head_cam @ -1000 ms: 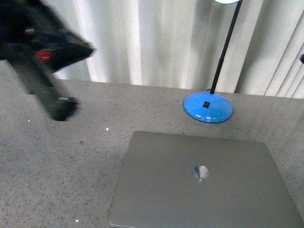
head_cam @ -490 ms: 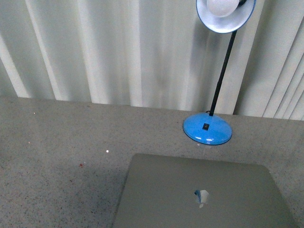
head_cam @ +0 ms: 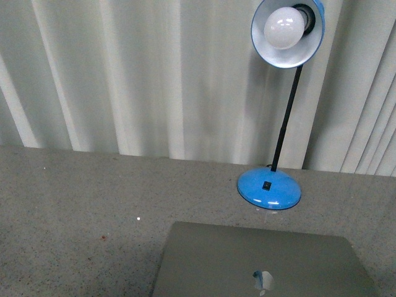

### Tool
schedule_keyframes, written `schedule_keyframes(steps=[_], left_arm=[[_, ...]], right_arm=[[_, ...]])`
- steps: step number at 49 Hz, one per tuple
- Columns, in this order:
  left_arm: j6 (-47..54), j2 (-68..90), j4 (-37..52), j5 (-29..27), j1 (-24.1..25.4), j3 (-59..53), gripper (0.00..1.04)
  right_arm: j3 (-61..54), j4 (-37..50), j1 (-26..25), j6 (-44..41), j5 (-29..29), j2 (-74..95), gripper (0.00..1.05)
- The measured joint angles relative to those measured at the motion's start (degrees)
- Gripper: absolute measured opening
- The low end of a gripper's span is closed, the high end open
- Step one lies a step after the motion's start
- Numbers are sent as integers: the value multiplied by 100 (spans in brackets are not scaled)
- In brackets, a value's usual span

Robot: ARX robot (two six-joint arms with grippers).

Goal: Close laptop

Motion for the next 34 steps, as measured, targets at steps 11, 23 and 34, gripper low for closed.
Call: schedule_keyframes(steps=[11,23,34], left_arm=[[-24,-719,-435,-238,-339,-278,4],[-33,-1309,-699,-245,-339,-485,4],[-39,-1805,-1104,-251,-343,-487,4]], right_arm=[[-291,-315,4,4,17,-603,3],[-479,-728,4,7,24,-1207,3],[-671,-811,4,13,26,-1552,3]])
